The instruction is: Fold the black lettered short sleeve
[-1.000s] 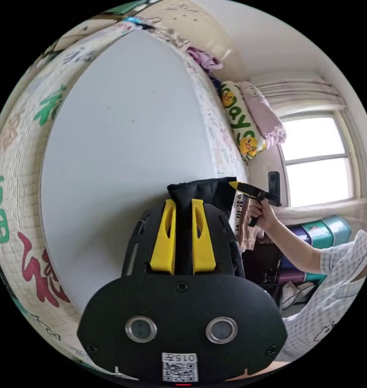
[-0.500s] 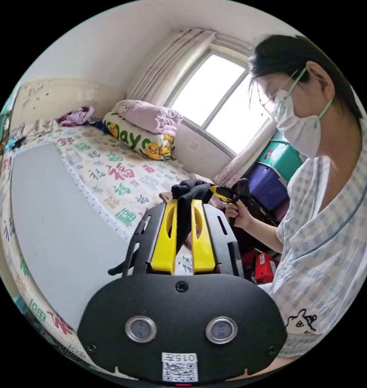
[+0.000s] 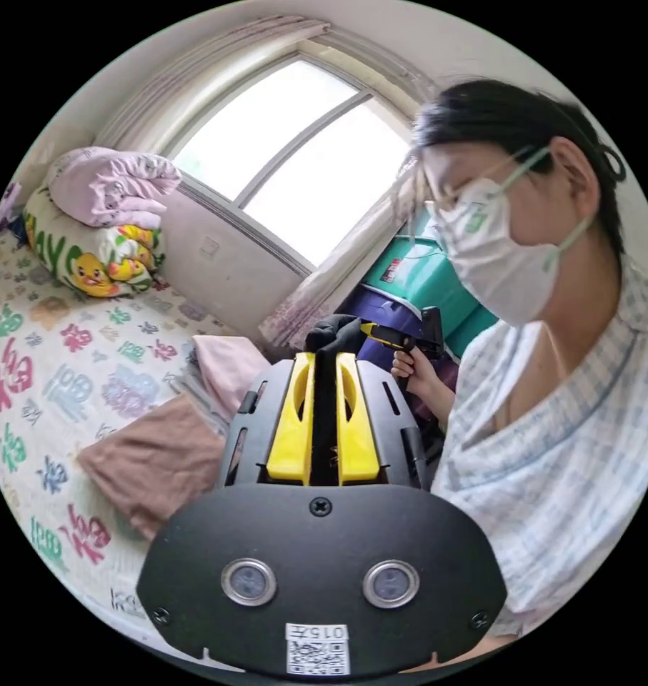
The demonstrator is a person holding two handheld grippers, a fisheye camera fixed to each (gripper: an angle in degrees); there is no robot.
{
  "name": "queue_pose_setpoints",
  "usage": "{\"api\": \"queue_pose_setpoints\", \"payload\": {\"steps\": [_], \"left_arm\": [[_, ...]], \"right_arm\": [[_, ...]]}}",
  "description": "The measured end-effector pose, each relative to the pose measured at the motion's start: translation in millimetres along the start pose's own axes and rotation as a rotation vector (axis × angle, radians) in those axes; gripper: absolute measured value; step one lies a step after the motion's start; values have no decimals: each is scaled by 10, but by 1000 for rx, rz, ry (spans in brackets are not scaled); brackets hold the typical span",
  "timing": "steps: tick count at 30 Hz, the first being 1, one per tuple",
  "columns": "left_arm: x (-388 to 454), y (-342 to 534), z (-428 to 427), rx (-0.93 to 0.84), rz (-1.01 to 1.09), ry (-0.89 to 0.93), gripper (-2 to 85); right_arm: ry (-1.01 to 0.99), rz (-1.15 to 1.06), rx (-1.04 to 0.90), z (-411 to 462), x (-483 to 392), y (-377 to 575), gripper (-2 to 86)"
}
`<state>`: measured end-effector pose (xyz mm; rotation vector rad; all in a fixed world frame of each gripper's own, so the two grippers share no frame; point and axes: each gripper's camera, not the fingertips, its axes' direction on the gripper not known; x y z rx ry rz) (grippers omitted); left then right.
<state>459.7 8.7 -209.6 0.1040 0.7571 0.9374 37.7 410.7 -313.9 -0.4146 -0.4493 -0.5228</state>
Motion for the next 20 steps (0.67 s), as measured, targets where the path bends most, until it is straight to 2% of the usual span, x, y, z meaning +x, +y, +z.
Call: {"api": "queue_pose_setpoints", "payload": {"steps": [2,5,7,9,10,12,13,17,20], "left_arm": [[-355,-306,569,-27,-53,10,51],[-1147,-810,1580,-70,-166,-37,54],[-1693,-1072,2320,-186,-236,-278,56],[-1906,-1104,2573,-239,-301,-356,52],[-1886,-1061,2553,-190,-309,-311,51],[-1724,-897,2408,-148,-261,-268,50],[-1605,-724,2256,-155,-242,-302,52],[-1398,-30,1568,-189,-317,-510,67],[-1458,571,1000,-222,-536,-672,95]], "right_arm": [[135,1,-63,419,273,-182,19],[349,71,-83,1574,1003,-542,29],[427,196,-144,2430,1580,-711,32],[572,420,-239,3121,1996,-722,12],[528,434,-212,3171,1962,-679,10],[178,249,-60,3255,1451,-310,9],[116,200,-53,3287,1295,-177,10],[-95,-38,-258,3824,195,974,27],[-169,-49,-461,4354,-460,1689,40]]}}
